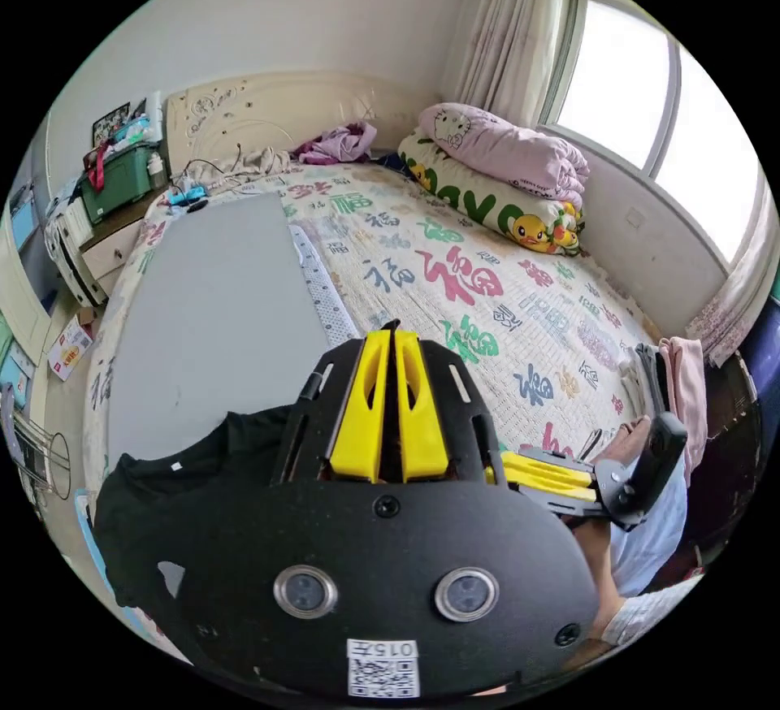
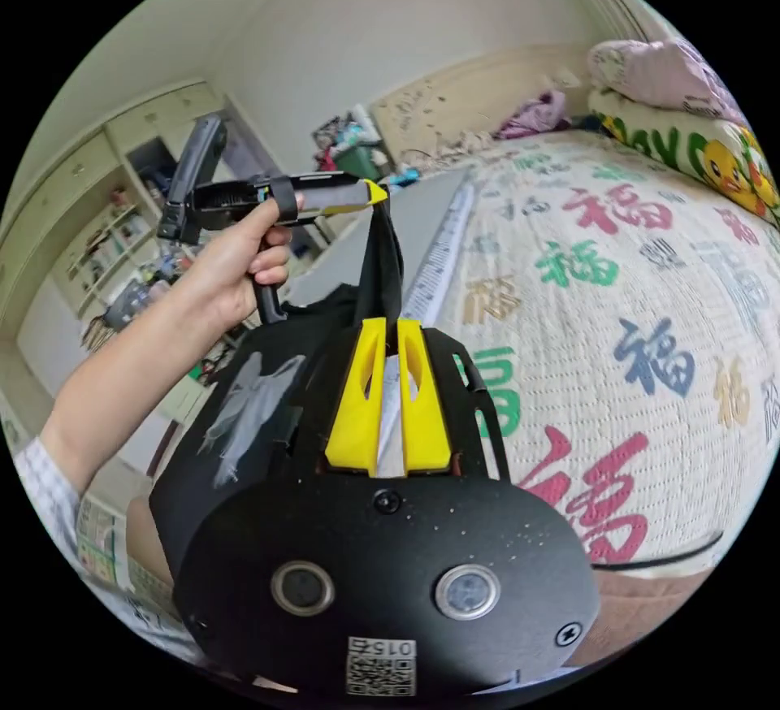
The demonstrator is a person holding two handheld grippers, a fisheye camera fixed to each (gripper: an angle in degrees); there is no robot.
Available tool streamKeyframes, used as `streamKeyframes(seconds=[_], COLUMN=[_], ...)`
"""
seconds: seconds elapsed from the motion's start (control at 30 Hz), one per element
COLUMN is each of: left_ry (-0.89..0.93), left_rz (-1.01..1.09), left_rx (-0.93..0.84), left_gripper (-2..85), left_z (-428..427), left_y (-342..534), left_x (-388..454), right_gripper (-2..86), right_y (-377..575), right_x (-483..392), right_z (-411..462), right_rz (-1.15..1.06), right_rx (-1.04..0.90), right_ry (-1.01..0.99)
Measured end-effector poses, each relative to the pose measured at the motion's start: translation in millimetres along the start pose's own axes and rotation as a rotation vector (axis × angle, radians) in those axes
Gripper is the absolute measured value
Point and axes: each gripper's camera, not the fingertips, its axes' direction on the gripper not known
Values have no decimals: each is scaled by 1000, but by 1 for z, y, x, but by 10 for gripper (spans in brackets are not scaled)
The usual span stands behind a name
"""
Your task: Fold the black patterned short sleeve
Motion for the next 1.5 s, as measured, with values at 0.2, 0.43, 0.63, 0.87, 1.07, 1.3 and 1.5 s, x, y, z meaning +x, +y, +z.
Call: streamKeyframes(seconds=[0.2, 0.43, 0.63, 0.87, 1.07, 1.3, 1.5], left_ry=[-41, -85, -120, -32, -100, -97, 70], left_rz=[-43, -183, -81, -18, -42, -73, -127], left_rx=[10, -199, -167, -253, -310, -282, -149], left_gripper=[2, 67, 76, 70, 57, 50, 70], left_z=[-79, -83, -62, 52, 97, 102, 52], left_y=[87, 169, 112, 53, 38, 33, 44], left_x=[-77, -156, -139, -90, -88, -94, -107], right_gripper=[35, 68, 83, 64, 18, 26, 80], right_y=[21, 48, 66, 98, 122, 146, 144], right_x=[-60, -56, -29, -31, -21, 4, 49], right_z=[22, 35, 54, 95, 113, 120, 75], right_rz=[-343, -359, -263, -366, -420, -453, -353], right_rx=[-240, -339, -339, -472, -531, -585, -441], right_ry=[-311, -276, -35, 24, 125, 196, 98])
